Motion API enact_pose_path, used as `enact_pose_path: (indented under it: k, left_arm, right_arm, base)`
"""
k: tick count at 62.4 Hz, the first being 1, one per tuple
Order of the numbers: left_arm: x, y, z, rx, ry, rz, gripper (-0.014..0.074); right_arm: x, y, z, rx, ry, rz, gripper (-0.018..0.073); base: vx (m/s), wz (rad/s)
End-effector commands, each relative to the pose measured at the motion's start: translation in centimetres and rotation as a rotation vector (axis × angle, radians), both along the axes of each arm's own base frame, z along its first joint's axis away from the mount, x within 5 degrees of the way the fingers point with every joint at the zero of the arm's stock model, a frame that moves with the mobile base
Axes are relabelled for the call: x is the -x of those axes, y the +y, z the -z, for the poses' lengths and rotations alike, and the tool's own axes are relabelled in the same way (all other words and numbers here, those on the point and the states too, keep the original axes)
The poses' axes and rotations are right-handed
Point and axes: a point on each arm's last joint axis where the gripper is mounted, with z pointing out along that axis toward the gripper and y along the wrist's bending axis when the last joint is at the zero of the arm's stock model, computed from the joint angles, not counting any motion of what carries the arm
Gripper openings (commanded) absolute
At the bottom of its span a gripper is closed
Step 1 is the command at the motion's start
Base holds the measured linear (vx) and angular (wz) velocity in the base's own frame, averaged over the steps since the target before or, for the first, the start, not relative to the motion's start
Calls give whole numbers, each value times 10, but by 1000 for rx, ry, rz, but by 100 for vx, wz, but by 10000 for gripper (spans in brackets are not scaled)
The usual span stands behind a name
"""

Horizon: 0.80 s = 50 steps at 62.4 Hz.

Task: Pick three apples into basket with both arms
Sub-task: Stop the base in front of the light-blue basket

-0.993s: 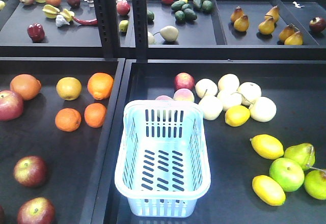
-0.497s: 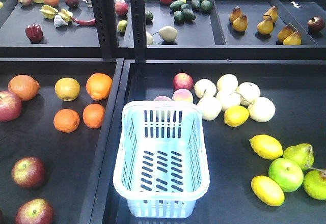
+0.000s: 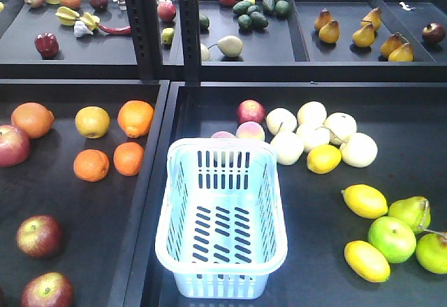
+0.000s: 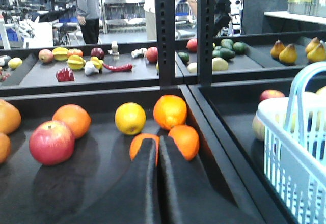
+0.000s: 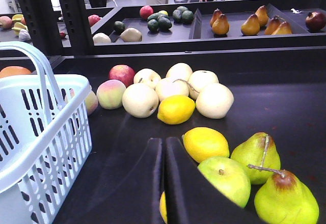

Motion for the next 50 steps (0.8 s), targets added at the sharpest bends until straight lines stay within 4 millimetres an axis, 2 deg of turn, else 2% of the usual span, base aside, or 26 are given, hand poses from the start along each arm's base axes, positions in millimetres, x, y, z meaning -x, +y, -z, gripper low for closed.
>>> enact_pose_path:
  k: [1,10,18,27,45,50]
  left_arm:
    - [3,1,-22,125,-172,-9,-6]
    - [5,5,-31,622,-240,10,-6]
    - [5,7,-32,879,-257,20,-6]
    - [6,10,-35,971,-297,19,-6]
    - [10,17,-45,973,-444,7,-6]
    - [13,19,-49,1051,-497,24,-6]
  right_arm:
    - [-1,1,-2,14,-72,-10,-5]
    - [-1,1,-2,14,-72,-10,-5]
    - [-1,1,-2,14,-72,-10,-5]
    - [-1,1,-2,14,-72,-10,-5]
    - [-1,1,-2,14,-72,-10,-5]
    - [-1,1,-2,14,-72,-10,-5]
  base:
    - [0,0]
    - [0,0]
    - [0,0]
    - [0,0]
    - [0,0]
    - [0,0]
